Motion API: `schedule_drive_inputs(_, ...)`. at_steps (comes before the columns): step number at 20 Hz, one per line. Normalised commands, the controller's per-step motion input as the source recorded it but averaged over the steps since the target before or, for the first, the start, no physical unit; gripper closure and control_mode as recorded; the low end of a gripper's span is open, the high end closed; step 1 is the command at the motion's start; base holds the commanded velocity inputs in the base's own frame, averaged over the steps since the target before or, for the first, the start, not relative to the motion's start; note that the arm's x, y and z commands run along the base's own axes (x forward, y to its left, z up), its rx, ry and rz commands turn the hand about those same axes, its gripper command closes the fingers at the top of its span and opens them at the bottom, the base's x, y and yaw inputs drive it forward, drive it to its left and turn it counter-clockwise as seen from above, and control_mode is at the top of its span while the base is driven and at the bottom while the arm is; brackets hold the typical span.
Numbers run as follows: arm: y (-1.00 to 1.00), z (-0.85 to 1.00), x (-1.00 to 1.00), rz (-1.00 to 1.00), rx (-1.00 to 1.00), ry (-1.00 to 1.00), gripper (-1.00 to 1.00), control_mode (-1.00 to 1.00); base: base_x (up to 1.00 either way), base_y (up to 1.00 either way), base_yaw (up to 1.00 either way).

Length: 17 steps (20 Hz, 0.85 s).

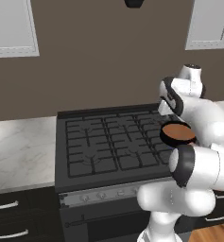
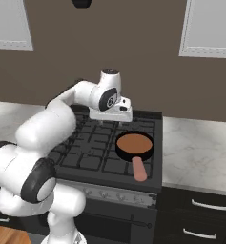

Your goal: Pick up the sugar cube(s) and place them in the saucepan with hot chocolate.

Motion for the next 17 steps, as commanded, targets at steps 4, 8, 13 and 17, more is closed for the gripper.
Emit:
schedule_drive_inputs(4, 1.00, 0.98, -0.94, -0.04, 0.00, -0.07, -1.00, -1.00, 0.00, 0.00, 0.00)
schedule_drive_inputs(8, 1.00, 1.00, -0.99, -0.01, -0.01, -0.06, -1.00, -1.00, 0.00, 0.00, 0.00)
schedule_drive_inputs(13, 0.89, 0.93, -1.00, 0.00, -0.05, -0.24, -1.00, -1.00, 0.00, 0.00, 0.00)
schedule_drive_inputs(17, 0.69, 0.64, -1.00, 0.00, 0.00, -0.39, -1.00, -1.00, 0.00, 0.00, 0.00)
